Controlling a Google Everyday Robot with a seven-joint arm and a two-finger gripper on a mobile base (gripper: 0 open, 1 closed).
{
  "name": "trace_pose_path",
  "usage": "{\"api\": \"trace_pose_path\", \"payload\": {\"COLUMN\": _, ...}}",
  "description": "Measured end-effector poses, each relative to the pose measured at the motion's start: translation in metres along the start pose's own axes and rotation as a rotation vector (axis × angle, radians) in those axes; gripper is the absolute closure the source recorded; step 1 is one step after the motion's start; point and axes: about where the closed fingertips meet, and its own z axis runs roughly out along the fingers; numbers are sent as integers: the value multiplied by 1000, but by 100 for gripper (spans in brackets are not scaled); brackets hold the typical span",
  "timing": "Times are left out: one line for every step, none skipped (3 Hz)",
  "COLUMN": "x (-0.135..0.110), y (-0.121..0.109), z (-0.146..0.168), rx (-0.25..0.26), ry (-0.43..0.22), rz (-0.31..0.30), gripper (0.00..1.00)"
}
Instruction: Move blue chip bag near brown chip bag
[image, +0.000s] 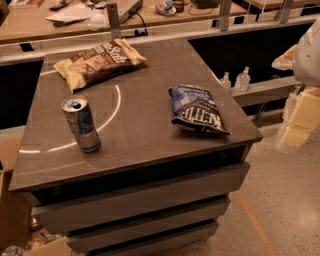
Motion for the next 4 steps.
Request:
{"api": "trace_pose_path", "payload": {"x": 0, "y": 0, "z": 0, "rx": 0, "ry": 0, "rz": 0, "gripper": 0}}
{"api": "trace_pose_path", "payload": {"x": 0, "y": 0, "z": 2, "rx": 6, "ry": -15, "rz": 24, "gripper": 0}}
{"api": "trace_pose_path", "payload": {"x": 5, "y": -6, "z": 11, "rx": 5, "ry": -110, "rz": 70, "gripper": 0}}
{"api": "trace_pose_path", "payload": {"x": 6, "y": -11, "z": 29, "rx": -7, "ry": -281, "rz": 119, "gripper": 0}}
